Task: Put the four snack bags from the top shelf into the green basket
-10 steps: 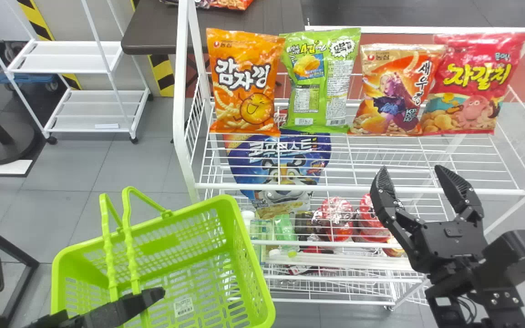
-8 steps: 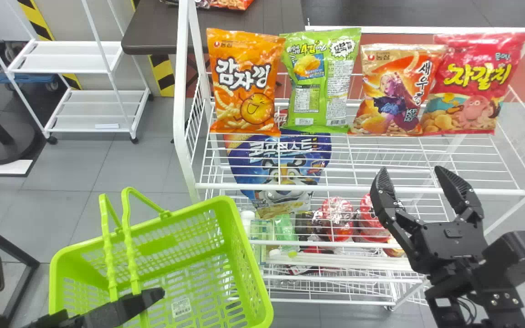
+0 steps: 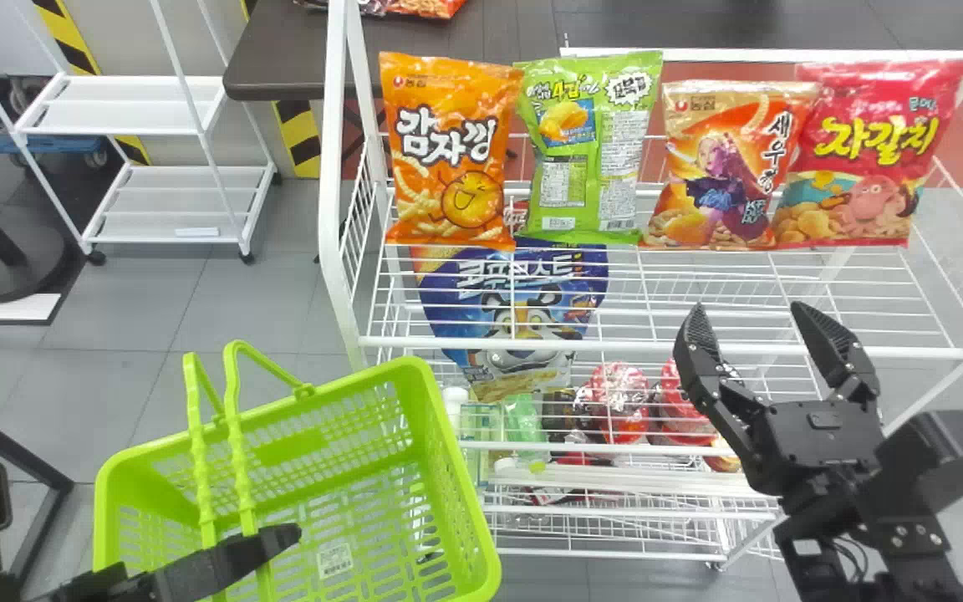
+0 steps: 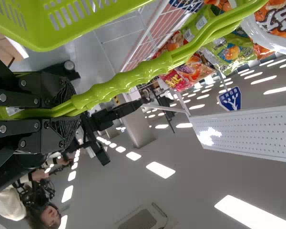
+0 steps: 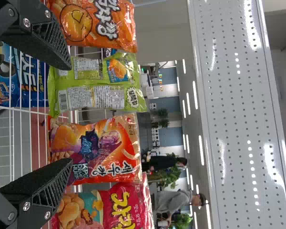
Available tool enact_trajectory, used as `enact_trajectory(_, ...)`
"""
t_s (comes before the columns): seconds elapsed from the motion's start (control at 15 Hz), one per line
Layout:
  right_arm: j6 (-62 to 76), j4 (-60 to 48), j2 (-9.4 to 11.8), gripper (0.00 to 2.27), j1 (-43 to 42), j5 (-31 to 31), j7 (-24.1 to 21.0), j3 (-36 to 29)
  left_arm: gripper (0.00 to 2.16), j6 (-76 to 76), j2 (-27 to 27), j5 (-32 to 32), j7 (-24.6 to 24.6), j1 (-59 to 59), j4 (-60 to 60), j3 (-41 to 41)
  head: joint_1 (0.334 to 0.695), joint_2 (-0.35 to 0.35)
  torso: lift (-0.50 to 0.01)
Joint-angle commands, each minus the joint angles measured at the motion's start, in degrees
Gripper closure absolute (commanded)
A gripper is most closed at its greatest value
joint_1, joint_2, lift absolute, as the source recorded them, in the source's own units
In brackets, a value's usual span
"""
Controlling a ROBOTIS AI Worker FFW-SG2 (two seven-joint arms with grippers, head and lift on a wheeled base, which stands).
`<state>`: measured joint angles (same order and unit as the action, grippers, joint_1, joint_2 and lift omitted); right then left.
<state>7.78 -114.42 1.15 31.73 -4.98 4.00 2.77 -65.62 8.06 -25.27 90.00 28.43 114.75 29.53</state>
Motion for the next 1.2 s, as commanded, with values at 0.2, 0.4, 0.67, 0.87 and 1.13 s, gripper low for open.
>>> enact_trajectory(0.2,-7.74,1.48,0.09,0.14,-6.77,0.49,0.04,3.21,2.15,0.62,-0.50,-0.04,0.57,0.49,0.48,0.44,0.695,0.051,0.000)
enact_trajectory(0.4,-13.54,4.56,0.00,0.14,-13.89,1.28,-0.49,8.39,2.15,1.32,-0.42,-0.57,0.57,0.93,0.56,0.53,0.695,0.094,0.000)
enact_trajectory(0.67,-13.72,16.95,-0.35,0.14,-27.33,0.23,-1.01,15.77,2.15,1.68,-0.33,-1.19,0.57,1.19,1.09,0.00,0.695,0.200,0.000)
enact_trajectory(0.87,-13.72,29.08,-1.20,0.14,-37.09,-0.21,-5.50,19.99,2.15,1.68,0.02,-1.45,0.57,0.49,0.92,-0.79,0.695,0.253,0.000)
enact_trajectory(1.13,-6.69,45.25,-1.20,0.13,-47.81,-2.49,-4.35,21.66,2.15,1.68,0.11,-2.06,0.57,0.84,1.09,-0.79,0.695,0.264,0.000)
